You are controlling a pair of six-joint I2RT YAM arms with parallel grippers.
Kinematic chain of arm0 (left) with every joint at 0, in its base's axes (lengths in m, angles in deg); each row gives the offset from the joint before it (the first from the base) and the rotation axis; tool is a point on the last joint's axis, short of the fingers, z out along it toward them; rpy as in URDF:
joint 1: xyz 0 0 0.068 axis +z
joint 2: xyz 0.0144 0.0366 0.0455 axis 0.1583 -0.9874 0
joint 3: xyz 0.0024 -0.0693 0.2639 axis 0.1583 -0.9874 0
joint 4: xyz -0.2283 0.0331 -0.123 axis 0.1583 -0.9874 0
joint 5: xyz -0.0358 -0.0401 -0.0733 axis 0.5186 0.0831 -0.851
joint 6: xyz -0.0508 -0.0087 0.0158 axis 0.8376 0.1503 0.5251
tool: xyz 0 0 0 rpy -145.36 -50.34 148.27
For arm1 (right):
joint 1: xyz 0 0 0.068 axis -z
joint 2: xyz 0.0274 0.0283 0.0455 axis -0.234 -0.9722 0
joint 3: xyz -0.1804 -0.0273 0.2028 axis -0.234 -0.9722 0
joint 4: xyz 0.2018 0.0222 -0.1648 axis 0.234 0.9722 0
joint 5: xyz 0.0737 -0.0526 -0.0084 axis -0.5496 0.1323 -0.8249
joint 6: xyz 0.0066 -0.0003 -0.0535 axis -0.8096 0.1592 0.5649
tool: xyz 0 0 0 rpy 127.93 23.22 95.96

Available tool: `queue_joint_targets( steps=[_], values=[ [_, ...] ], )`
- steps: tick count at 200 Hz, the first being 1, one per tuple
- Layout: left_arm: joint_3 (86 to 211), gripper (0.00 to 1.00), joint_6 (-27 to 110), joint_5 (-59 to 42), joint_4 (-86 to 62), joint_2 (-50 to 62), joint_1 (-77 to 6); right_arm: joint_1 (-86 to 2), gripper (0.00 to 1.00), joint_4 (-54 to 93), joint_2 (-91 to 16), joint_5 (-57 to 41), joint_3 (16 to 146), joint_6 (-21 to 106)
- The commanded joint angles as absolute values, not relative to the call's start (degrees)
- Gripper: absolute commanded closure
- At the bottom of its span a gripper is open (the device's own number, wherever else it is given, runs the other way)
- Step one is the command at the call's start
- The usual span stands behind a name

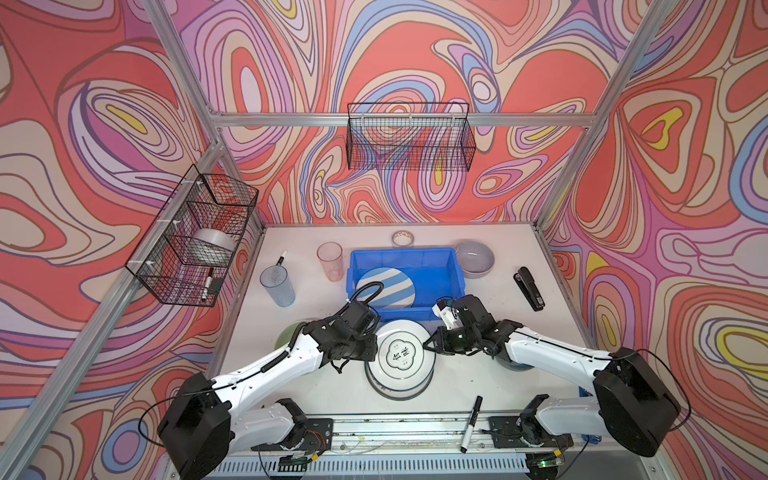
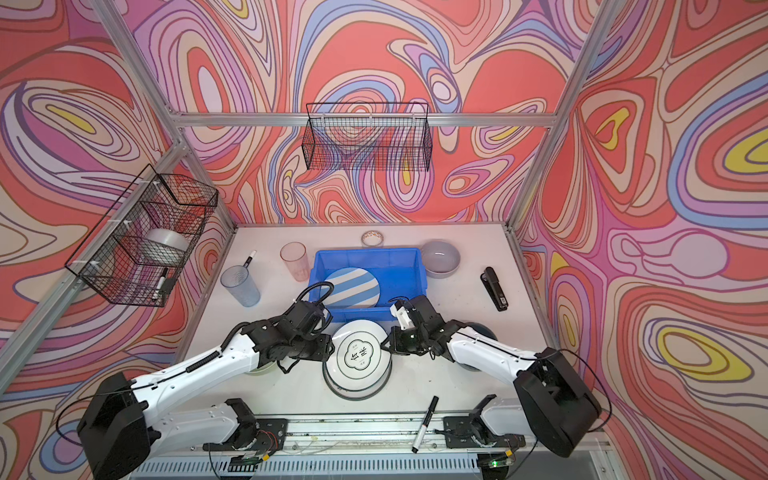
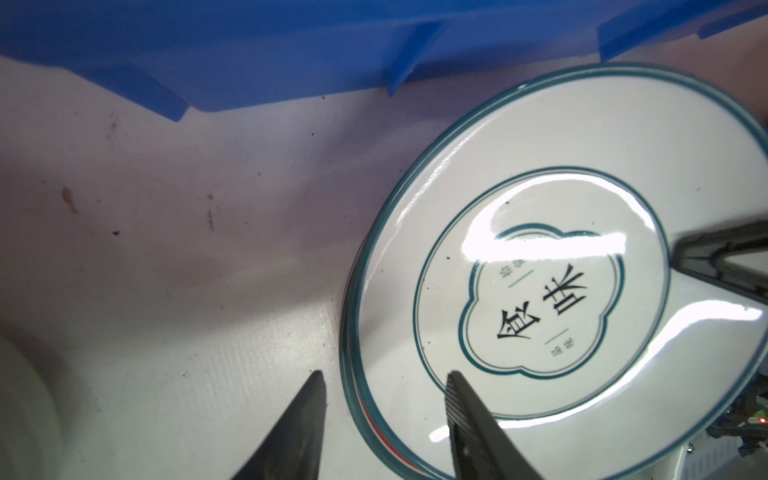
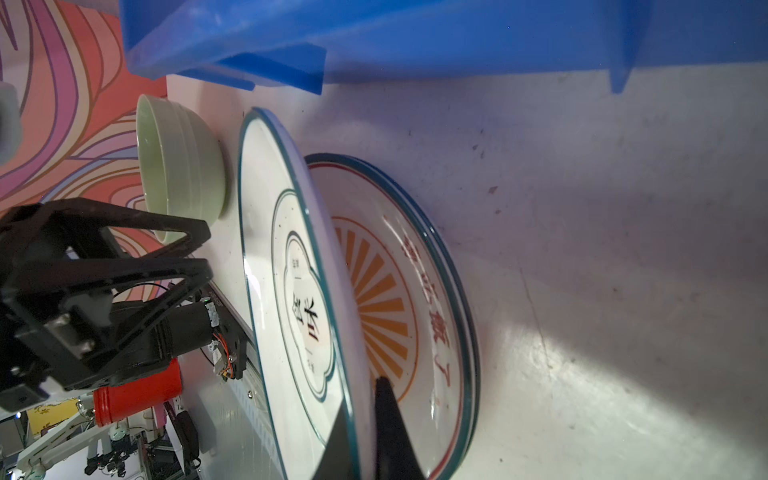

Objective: Place the mixed dishes into the plastic bin
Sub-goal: 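Lift the white plate toward the bin with right gripper while left draws back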

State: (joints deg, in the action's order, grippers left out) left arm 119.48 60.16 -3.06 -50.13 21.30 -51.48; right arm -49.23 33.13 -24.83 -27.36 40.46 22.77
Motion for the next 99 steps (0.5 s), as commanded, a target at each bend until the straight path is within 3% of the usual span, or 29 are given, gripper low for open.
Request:
queue_joint_targets(
  steps=[1, 99],
  values=[
    [122.02, 0.44, 58.31, -0.26, -56.48, 24.05, -50.63, -49.48, 1.00, 35.83, -21.92, -27.33, 43.09, 25.10],
    [129.06, 0.42, 50.25, -4.56, -59.58, 26.37, -36.46, -49.48, 1.00, 39.73, -20.28, -26.34, 52.17, 25.99]
  ],
)
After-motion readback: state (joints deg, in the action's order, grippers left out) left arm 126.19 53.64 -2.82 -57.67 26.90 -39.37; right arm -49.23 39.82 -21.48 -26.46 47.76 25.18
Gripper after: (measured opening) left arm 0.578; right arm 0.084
